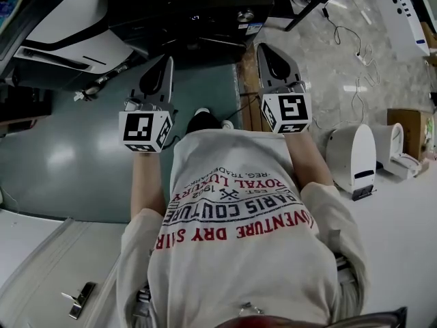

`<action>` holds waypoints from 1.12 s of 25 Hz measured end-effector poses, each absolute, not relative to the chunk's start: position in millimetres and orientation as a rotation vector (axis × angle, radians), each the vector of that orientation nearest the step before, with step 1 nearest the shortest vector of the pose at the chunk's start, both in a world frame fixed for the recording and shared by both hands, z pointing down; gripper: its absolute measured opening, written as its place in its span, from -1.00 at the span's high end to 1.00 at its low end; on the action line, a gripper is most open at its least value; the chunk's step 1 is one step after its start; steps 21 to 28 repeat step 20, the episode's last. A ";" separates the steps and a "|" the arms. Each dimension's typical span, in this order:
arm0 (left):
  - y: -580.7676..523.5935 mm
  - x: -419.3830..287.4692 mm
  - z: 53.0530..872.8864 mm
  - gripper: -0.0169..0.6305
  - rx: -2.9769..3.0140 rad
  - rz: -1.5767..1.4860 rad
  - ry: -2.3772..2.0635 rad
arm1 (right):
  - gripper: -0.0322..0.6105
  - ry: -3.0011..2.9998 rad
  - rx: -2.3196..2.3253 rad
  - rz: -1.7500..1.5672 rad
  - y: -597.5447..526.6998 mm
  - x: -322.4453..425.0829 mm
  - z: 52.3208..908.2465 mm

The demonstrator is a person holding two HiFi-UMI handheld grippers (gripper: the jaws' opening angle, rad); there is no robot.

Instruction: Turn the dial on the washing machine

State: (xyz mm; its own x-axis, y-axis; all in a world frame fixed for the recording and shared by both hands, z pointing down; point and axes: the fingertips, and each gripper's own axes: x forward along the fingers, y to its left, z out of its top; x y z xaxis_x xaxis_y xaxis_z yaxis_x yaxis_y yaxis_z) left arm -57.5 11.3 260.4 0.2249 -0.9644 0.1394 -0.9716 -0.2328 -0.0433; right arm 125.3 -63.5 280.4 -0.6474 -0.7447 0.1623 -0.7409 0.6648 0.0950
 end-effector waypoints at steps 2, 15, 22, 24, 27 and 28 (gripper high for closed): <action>10.7 -57.6 259.8 0.90 2.413 0.209 -1.911 | 0.82 -2.700 1.213 -0.026 -63.1 123.9 279.9; 5.7 -52.7 261.0 0.90 2.423 0.191 -1.884 | 0.82 -2.723 1.230 0.004 -66.2 121.7 277.8; 2.9 -55.9 260.3 0.90 2.414 0.187 -1.893 | 0.82 -2.722 1.240 0.013 -68.9 118.8 277.9; 2.9 -55.9 260.3 0.90 2.414 0.187 -1.893 | 0.82 -2.722 1.240 0.013 -68.9 118.8 277.9; 2.9 -55.9 260.3 0.90 2.414 0.187 -1.893 | 0.82 -2.722 1.240 0.013 -68.9 118.8 277.9; 2.9 -55.9 260.3 0.90 2.414 0.187 -1.893 | 0.82 -2.722 1.240 0.013 -68.9 118.8 277.9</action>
